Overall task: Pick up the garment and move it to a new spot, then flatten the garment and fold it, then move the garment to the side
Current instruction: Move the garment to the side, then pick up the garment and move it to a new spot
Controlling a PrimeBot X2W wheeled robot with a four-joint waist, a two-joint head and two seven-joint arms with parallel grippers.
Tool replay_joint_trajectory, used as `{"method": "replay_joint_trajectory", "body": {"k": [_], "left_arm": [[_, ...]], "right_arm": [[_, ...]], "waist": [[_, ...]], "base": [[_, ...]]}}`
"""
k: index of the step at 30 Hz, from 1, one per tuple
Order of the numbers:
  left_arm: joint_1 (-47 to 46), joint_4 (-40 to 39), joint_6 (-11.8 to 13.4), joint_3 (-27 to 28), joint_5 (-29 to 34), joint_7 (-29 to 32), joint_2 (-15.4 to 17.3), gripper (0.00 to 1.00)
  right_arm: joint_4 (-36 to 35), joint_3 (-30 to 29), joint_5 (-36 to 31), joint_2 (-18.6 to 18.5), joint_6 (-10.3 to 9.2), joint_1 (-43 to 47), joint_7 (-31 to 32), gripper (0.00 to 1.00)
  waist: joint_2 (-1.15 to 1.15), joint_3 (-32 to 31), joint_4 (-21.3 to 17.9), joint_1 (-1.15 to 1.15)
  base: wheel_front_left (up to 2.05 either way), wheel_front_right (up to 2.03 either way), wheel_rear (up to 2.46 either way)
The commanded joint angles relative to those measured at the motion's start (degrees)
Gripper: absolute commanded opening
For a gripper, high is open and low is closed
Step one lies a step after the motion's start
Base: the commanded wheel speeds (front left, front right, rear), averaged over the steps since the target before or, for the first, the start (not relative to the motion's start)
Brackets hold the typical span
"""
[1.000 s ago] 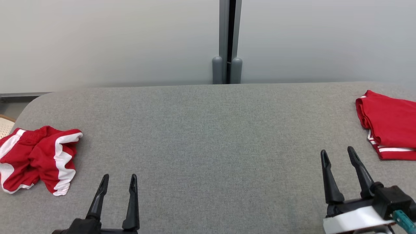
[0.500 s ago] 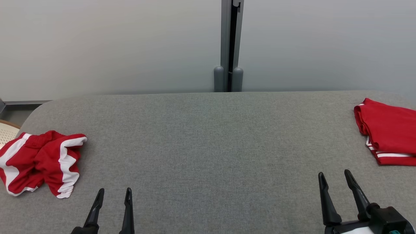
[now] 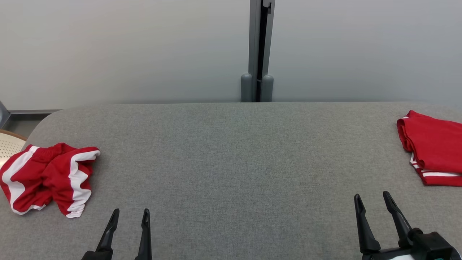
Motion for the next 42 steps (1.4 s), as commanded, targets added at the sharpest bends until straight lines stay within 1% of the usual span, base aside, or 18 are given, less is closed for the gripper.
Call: {"method": "replay_joint_trajectory", "body": {"k": [1,8,13,17,27,28,32,39,41,42], "left_arm": [[-0.4,0.0,0.2,0.2,0.1,0.0,0.2,1.00],[-0.3,0.0,-0.1,0.8,0.9,0.0,0.2,1.00],[-0.5,0.2,-0.2,0.7,1.0,0.0,0.2,1.00],[-0.4,0.0,0.3,0.6,0.9,0.0,0.2,1.00],[1.6,-0.6,0.5,1.5,1.7,0.0,0.2,1.00],[1.6,-0.6,0.5,1.5,1.7,0.0,0.2,1.00],[2.2,-1.0,0.3,2.0,2.0,0.0,0.2,1.00],[2.3,-3.3,2.1,3.0,0.4,0.0,0.2,1.00],[1.8,-3.5,2.1,3.0,-0.1,0.0,0.2,1.00],[-0.5,-4.0,1.6,3.4,0.3,0.0,0.2,1.00]], "right_arm": [[-0.3,0.2,0.2,-0.3,-0.03,0.5,0.0,1.00],[-0.4,-0.1,0.1,-0.5,-0.03,1.0,0.0,1.00],[-0.6,0.4,0.4,-0.4,-0.03,1.1,0.0,1.00],[-0.6,0.8,0.6,-0.2,-0.03,1.9,0.0,1.00],[-0.3,1.0,1.2,0.1,-0.03,2.5,0.0,1.00],[-0.3,1.0,1.2,0.1,-0.03,2.5,0.0,1.00],[-0.2,1.7,1.6,0.6,-0.03,2.3,0.0,1.00],[1.1,4.5,1.7,-0.5,-0.03,-0.6,0.0,1.00],[1.3,4.8,1.9,-1.0,-0.03,-1.2,0.0,1.00],[1.2,5.0,1.9,-1.7,-0.03,-1.6,0.0,1.00]], "waist": [[0.00,0.1,0.0,0.00],[0.00,0.2,0.4,0.00],[0.00,0.2,2.2,0.00],[0.00,-0.1,5.7,0.00],[0.00,-1.2,18.0,0.00],[0.00,-1.2,18.0,0.00],[0.00,-1.1,22.0,0.00],[0.00,1.4,24.3,0.00],[0.00,2.0,24.6,0.00],[0.00,3.1,24.7,0.00]], "base": [[0.00,0.00,0.00],[0.00,0.00,0.00],[0.00,0.00,0.00],[0.00,0.00,0.00],[0.00,0.00,0.00],[0.00,0.00,0.00],[0.00,0.00,0.00],[0.00,0.00,0.00],[0.00,0.00,0.00],[0.00,0.00,0.00]]}}
